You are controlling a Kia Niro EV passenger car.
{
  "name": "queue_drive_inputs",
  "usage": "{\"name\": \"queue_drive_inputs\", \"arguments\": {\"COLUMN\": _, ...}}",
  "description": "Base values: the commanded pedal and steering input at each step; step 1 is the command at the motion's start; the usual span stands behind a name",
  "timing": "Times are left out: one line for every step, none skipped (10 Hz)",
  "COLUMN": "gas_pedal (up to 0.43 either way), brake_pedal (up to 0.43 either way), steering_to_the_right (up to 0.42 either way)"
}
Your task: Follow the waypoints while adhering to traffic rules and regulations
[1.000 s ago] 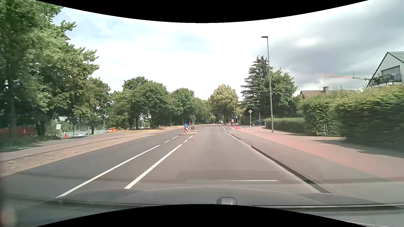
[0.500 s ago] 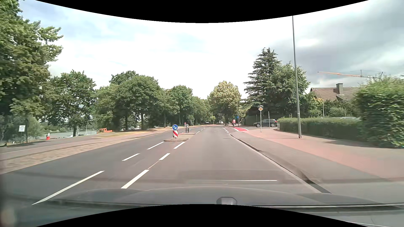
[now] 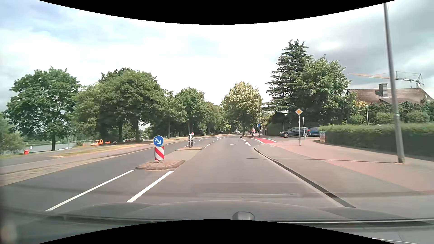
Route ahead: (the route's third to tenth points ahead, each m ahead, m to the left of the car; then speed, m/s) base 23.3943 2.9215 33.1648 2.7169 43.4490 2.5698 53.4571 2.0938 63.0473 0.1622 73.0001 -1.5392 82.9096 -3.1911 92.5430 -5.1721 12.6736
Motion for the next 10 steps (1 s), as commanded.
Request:
{"name": "queue_drive_inputs", "arguments": {"gas_pedal": 0.157, "brake_pedal": 0.018, "steering_to_the_right": 0.002}}
{"name": "queue_drive_inputs", "arguments": {"gas_pedal": 0.157, "brake_pedal": 0.018, "steering_to_the_right": 0.003}}
{"name": "queue_drive_inputs", "arguments": {"gas_pedal": 0.157, "brake_pedal": 0.018, "steering_to_the_right": 0.002}}
{"name": "queue_drive_inputs", "arguments": {"gas_pedal": 0.157, "brake_pedal": 0.018, "steering_to_the_right": 0.003}}
{"name": "queue_drive_inputs", "arguments": {"gas_pedal": 0.157, "brake_pedal": 0.018, "steering_to_the_right": 0.002}}
{"name": "queue_drive_inputs", "arguments": {"gas_pedal": 0.157, "brake_pedal": 0.018, "steering_to_the_right": 0.003}}
{"name": "queue_drive_inputs", "arguments": {"gas_pedal": 0.157, "brake_pedal": 0.018, "steering_to_the_right": 0.003}}
{"name": "queue_drive_inputs", "arguments": {"gas_pedal": 0.157, "brake_pedal": 0.018, "steering_to_the_right": 0.003}}
{"name": "queue_drive_inputs", "arguments": {"gas_pedal": 0.157, "brake_pedal": 0.018, "steering_to_the_right": 0.003}}
{"name": "queue_drive_inputs", "arguments": {"gas_pedal": 0.157, "brake_pedal": 0.018, "steering_to_the_right": 0.003}}
